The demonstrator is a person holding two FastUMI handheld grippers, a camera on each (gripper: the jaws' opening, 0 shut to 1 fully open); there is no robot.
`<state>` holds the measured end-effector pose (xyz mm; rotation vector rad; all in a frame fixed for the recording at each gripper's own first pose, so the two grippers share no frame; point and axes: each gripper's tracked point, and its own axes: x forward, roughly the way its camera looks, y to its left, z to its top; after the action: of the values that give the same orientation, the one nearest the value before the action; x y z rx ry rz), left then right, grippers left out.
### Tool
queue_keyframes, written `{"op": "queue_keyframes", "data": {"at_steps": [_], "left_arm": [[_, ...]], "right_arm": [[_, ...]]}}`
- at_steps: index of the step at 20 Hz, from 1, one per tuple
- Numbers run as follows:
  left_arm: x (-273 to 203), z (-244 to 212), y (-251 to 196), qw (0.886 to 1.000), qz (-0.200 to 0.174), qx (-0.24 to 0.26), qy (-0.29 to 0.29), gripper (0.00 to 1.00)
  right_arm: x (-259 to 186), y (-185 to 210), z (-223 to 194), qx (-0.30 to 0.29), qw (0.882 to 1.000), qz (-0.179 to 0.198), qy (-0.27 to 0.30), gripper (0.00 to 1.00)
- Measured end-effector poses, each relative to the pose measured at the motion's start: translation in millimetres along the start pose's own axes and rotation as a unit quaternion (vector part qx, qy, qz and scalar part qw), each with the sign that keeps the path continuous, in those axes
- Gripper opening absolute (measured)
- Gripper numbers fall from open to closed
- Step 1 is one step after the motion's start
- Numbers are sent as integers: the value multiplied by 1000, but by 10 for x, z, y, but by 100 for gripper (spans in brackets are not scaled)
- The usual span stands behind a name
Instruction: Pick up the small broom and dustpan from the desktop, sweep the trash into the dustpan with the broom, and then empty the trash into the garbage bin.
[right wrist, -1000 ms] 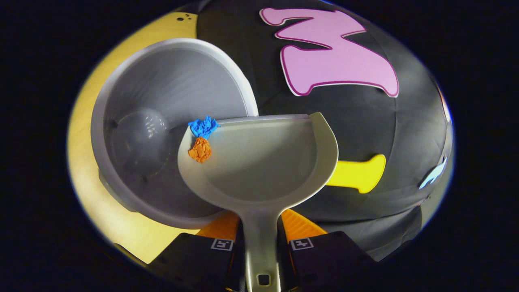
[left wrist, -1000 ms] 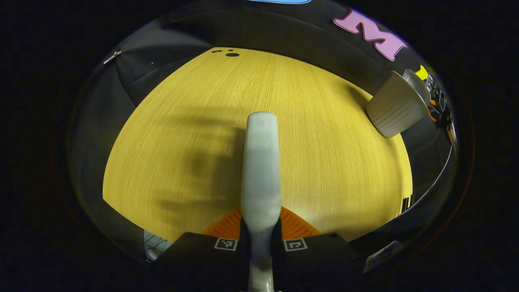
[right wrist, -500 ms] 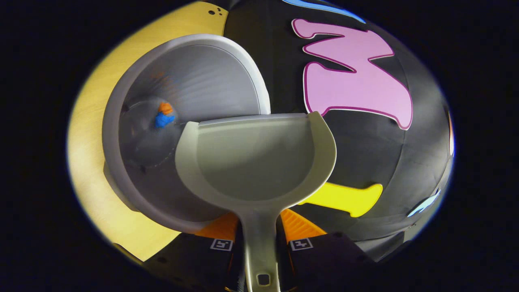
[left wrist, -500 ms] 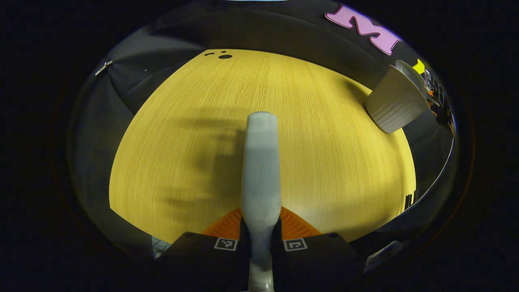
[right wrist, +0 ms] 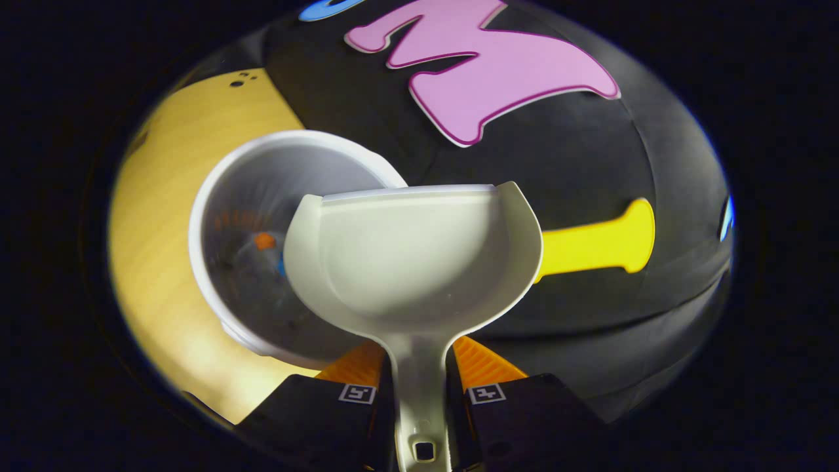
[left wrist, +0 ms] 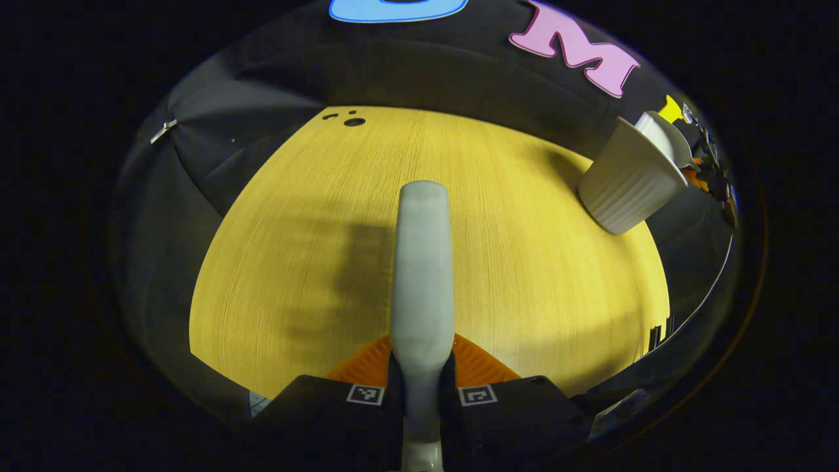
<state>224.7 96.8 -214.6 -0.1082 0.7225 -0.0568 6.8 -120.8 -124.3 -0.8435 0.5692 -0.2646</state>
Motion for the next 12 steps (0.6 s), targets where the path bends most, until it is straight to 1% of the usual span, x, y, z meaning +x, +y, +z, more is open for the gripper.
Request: {"op": "queue_keyframes", "data": {"at_steps": [1,2,3,4,6,7,8,9,10,11,12], "left_arm": [[-22,27,-6,1000,-4,-3,-7,27],[-54,46,-10,1000,-8,-4,-14,27],[-70,74,-11,1000,-11,-5,-21,25],[-100,85,1,1000,-13,-4,-27,27],[-176,59,30,999,-22,-2,-32,25],[-203,33,44,999,-28,-1,-34,27],[-238,6,58,999,-35,0,-34,27],[-263,-21,92,999,-42,2,-34,25],[-281,-44,121,998,-47,2,-35,27],[-285,-64,150,998,-51,4,-37,27],[-297,-80,187,998,-53,11,-43,25]], "right_arm": [[-70,-18,31,37,999,0,1,33],[-93,-47,77,73,997,2,4,36],[-164,-42,109,111,994,9,6,36],[-234,-31,140,151,988,17,9,36],[-395,25,220,222,974,36,10,36],[-447,53,269,248,968,42,4,39],[-423,73,355,268,962,45,-5,36],[-421,99,395,282,958,45,-12,36],[-418,153,417,294,955,45,-15,36],[-430,192,444,310,949,49,-20,39],[-463,247,449,327,943,53,-26,39]]}}
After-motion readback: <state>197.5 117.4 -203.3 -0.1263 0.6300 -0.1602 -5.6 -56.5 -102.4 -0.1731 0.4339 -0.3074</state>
